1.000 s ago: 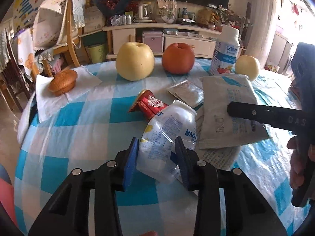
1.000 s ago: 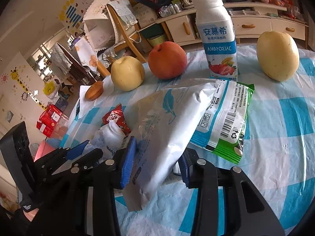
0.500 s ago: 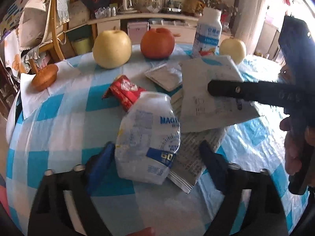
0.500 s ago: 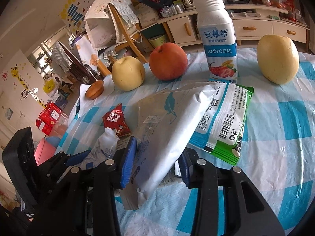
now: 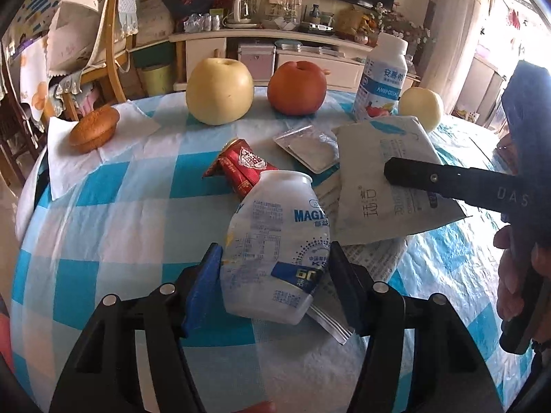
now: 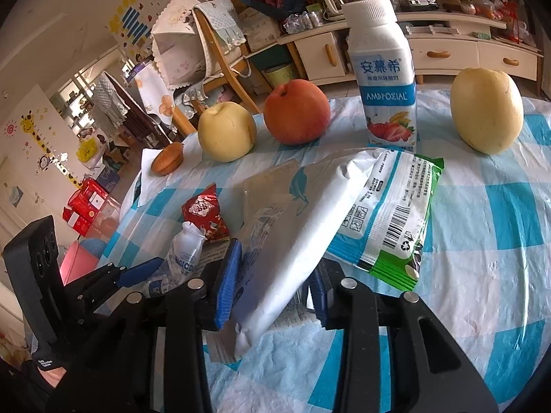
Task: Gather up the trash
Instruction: 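Grasp the white plastic bottle with the left gripper while the right grasps the white bag, then carry the bottle and white bag over the pink basin and release both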
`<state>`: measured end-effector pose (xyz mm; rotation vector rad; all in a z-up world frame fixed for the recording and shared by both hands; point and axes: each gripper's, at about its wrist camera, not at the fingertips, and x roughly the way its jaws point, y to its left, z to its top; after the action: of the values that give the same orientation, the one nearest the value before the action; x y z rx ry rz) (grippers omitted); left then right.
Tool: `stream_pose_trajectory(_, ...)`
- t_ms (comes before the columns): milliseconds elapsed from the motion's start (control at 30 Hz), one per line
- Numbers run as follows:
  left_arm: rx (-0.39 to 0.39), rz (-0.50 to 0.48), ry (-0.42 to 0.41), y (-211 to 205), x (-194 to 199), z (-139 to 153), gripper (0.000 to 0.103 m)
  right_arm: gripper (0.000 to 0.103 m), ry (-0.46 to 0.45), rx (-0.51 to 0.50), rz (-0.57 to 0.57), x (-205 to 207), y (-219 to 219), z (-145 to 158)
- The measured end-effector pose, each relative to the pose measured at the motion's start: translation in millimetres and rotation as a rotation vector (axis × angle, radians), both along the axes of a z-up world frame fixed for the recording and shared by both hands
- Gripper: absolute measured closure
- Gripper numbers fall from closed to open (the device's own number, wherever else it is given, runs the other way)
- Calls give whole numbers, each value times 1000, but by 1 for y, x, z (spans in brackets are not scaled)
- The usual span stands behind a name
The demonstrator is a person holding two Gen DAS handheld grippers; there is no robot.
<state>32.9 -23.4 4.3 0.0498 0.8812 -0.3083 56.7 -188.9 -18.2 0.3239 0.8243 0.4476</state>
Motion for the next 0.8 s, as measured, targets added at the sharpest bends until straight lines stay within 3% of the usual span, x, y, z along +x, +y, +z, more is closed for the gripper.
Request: stream_pose_trajectory(800, 37, 65, -108, 12, -9, 25, 40, 84, -54, 95, 31, -6, -7, 9)
